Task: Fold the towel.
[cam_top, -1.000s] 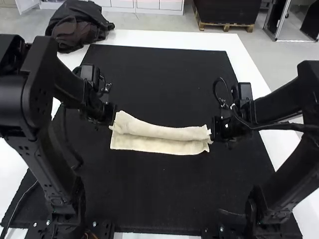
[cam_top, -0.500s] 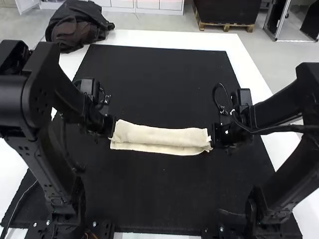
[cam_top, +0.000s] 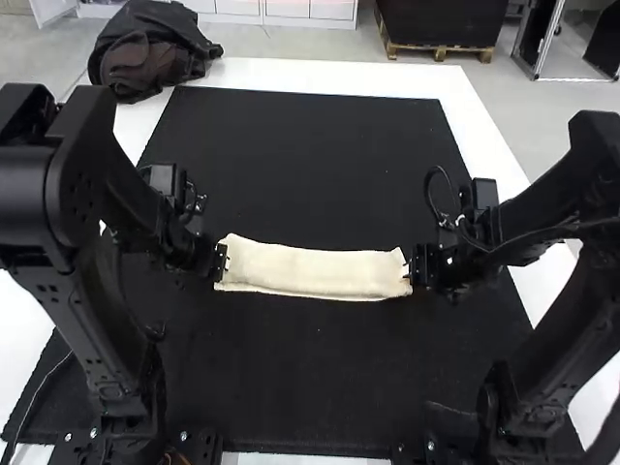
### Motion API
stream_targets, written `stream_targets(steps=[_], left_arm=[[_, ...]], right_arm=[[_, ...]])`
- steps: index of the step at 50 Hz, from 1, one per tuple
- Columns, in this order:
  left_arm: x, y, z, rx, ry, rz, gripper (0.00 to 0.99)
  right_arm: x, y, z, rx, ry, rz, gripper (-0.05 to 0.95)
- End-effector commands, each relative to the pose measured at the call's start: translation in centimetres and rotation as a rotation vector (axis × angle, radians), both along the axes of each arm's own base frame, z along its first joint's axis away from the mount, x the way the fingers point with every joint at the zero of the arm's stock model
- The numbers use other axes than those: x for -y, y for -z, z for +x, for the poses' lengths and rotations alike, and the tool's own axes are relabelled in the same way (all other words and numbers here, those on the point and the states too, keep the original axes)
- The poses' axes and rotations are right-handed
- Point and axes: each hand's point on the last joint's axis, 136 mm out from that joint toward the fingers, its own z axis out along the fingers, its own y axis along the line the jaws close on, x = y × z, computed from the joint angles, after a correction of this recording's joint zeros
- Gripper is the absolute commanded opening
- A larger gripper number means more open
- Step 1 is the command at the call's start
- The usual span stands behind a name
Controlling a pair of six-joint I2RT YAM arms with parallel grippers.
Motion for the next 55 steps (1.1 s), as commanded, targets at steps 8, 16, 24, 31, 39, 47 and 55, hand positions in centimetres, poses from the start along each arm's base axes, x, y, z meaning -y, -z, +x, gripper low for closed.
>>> stream_targets(steps=[8,16,24,31,39,47,55], left_arm=[[-1.9,-1.1,0.8,0.047,-0.037,0.034,0.972],[-2.1,-1.2,0.9,0.059,-0.04,0.032,0.972],[-2.0,-1.2,0.9,0.059,-0.041,0.03,0.972],[-2.0,-1.2,0.8,0.055,-0.041,0.029,0.972],[-2.1,-1.3,0.9,0.056,-0.042,0.03,0.972],[-2.1,-1.9,1.2,0.078,-0.042,0.031,0.972],[-2.1,-2.7,1.5,0.103,-0.047,0.031,0.972]], right_arm=[[-0.2,-0.7,0.2,0.013,-0.03,0.042,0.91],[-1.1,-1.5,0.8,0.034,-0.06,0.058,0.91],[-2.7,-2.2,1.3,0.057,-0.108,0.058,0.91],[-3.8,-2.6,1.6,0.061,-0.124,0.062,0.91],[-4.0,-2.4,2.0,0.074,-0.116,0.053,0.91],[-4.3,-1.6,2.1,0.064,-0.121,0.045,0.91],[-4.6,-1.1,2.3,0.054,-0.129,0.046,0.91]])
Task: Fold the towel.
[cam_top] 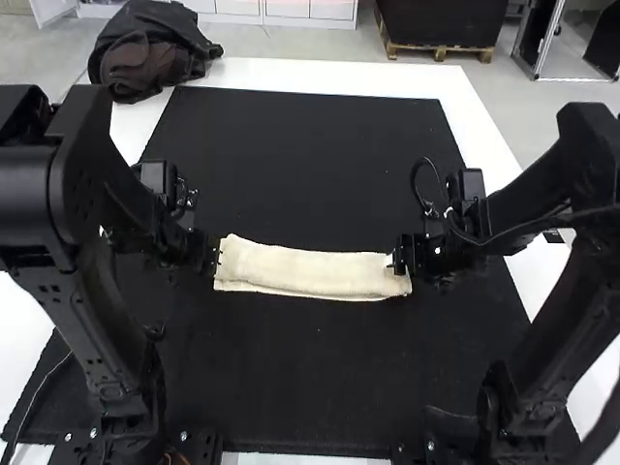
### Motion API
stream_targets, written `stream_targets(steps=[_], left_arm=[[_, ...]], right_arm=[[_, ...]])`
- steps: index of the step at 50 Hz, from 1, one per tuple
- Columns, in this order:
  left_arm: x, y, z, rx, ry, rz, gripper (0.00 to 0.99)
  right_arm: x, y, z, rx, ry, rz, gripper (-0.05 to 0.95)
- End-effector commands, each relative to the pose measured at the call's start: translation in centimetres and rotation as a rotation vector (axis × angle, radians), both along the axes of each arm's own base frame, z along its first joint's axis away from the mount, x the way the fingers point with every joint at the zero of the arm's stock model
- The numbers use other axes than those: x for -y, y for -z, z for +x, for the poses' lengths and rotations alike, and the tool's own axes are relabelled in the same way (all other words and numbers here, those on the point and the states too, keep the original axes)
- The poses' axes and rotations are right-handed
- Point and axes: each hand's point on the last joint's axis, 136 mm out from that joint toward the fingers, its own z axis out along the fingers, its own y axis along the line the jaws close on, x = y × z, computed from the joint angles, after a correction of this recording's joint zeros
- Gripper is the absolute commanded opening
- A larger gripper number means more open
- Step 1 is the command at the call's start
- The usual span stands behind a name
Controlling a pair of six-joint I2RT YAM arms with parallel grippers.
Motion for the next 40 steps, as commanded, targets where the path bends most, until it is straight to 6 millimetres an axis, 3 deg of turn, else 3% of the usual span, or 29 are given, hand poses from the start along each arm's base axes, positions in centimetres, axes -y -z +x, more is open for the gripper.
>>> stream_targets(steps=[1,18,23,28,34,40], left_arm=[[-0.6,-2.0,0.9,0.065,-0.014,0.014,0.972],[-0.6,-2.8,1.1,0.089,-0.017,0.014,0.97],[-0.7,-3.1,1.2,0.089,-0.019,0.014,0.97],[-0.7,-3.8,1.4,0.099,-0.02,0.015,0.97],[-1.3,-4.9,1.9,0.126,-0.039,0.014,0.97],[-2.3,-5.8,2.4,0.141,-0.065,0.018,0.97]], right_arm=[[-0.6,-0.5,1.0,0.017,-0.007,0.001,0.91],[-1.9,0.6,0.8,-0.009,-0.027,-0.002,0.9],[-2.1,1.4,0.7,-0.019,-0.031,-0.009,0.83],[-1.9,2.6,0.3,-0.049,-0.033,-0.018,0.61],[-2.6,2.7,0.4,-0.049,-0.06,0.016,0.01],[-2.6,2.7,0.6,-0.053,-0.067,0.016,-0.02]])
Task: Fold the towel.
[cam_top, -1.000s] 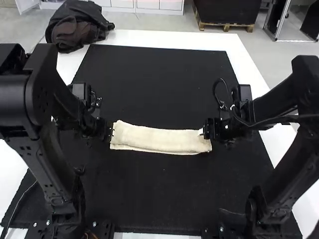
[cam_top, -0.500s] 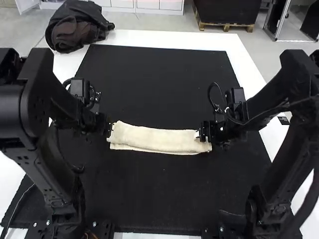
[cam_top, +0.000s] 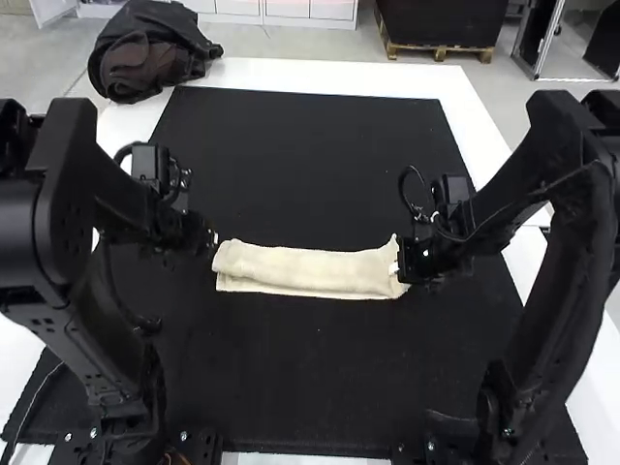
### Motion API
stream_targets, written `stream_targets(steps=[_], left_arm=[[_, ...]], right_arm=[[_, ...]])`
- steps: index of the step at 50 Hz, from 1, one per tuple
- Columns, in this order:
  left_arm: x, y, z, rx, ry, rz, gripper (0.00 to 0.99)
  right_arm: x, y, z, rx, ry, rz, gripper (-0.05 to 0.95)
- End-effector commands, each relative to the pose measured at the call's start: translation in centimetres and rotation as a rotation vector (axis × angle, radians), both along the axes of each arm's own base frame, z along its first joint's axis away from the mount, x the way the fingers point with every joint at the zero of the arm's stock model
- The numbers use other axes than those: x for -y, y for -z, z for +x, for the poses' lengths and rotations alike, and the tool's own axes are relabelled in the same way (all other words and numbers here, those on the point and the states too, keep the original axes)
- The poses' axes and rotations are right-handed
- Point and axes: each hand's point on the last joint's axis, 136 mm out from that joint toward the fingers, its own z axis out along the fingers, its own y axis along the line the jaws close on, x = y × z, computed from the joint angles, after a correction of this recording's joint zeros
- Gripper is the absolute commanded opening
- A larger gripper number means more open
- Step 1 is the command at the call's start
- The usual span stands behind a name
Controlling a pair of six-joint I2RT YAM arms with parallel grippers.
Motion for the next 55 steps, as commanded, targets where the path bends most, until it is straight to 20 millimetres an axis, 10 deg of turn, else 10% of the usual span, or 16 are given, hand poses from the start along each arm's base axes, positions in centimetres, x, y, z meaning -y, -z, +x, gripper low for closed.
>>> stream_targets(steps=[1,28,55], left_arm=[[-1.4,-2.4,1.4,0.059,-0.039,0.008,0.97],[-2.6,-2.4,1.3,0.06,-0.074,0.008,0.97],[-2.5,-1.6,0.9,0.049,-0.077,0.007,0.97]], right_arm=[[-1.6,0.4,-0.8,-0.042,-0.061,0.054,-0.02],[-0.3,-6.3,1.2,0.058,-0.012,0.087,-0.02],[-7.5,-9.7,-0.3,0.036,-0.144,0.199,-0.02]])
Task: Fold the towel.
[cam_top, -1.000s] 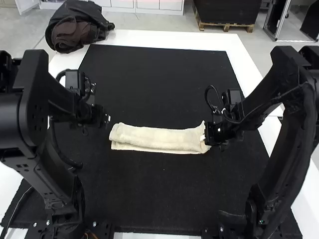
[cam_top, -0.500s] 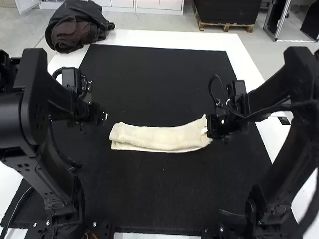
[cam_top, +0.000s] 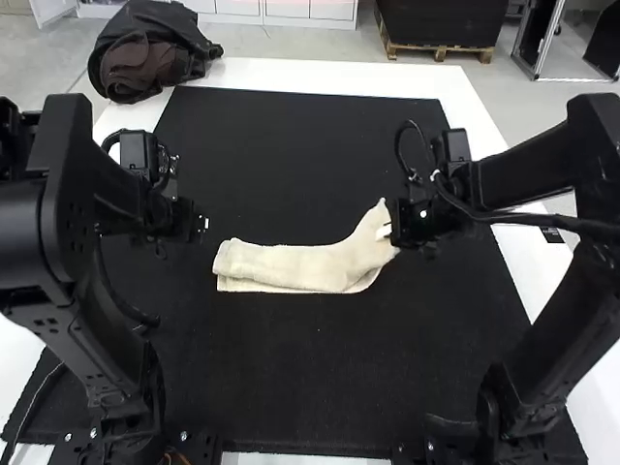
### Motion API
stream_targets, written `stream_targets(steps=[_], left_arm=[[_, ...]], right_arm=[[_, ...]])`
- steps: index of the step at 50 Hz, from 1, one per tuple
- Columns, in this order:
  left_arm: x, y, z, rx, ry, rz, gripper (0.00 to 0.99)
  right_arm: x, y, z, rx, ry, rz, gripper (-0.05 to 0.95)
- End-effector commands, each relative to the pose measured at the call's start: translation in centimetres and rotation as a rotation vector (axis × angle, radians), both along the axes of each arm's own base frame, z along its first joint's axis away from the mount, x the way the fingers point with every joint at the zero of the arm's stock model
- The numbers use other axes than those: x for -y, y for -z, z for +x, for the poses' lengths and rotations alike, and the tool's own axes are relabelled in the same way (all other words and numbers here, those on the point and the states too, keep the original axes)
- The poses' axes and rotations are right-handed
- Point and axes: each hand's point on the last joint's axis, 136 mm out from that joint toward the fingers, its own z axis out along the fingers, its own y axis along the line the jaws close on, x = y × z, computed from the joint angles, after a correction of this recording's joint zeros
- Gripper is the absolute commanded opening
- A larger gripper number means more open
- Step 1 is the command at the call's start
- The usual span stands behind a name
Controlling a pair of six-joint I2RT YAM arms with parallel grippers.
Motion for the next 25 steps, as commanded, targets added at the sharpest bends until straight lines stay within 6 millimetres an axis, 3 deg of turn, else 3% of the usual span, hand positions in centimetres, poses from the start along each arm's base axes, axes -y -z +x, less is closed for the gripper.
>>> stream_targets(steps=[1,7,25], left_arm=[[-0.5,-0.1,-0.1,0.007,-0.023,0.002,0.97],[-0.5,-0.1,-0.1,0.008,-0.022,0.001,0.97],[-0.5,-0.2,-0.1,0.007,-0.024,0.001,0.97]], right_arm=[[-3.2,-2.0,-0.3,0.024,-0.049,0.067,-0.02],[-6.1,-2.5,-1.1,0.033,-0.1,0.096,-0.02],[-11.1,-3.1,-1.7,0.072,-0.209,0.14,-0.02]])
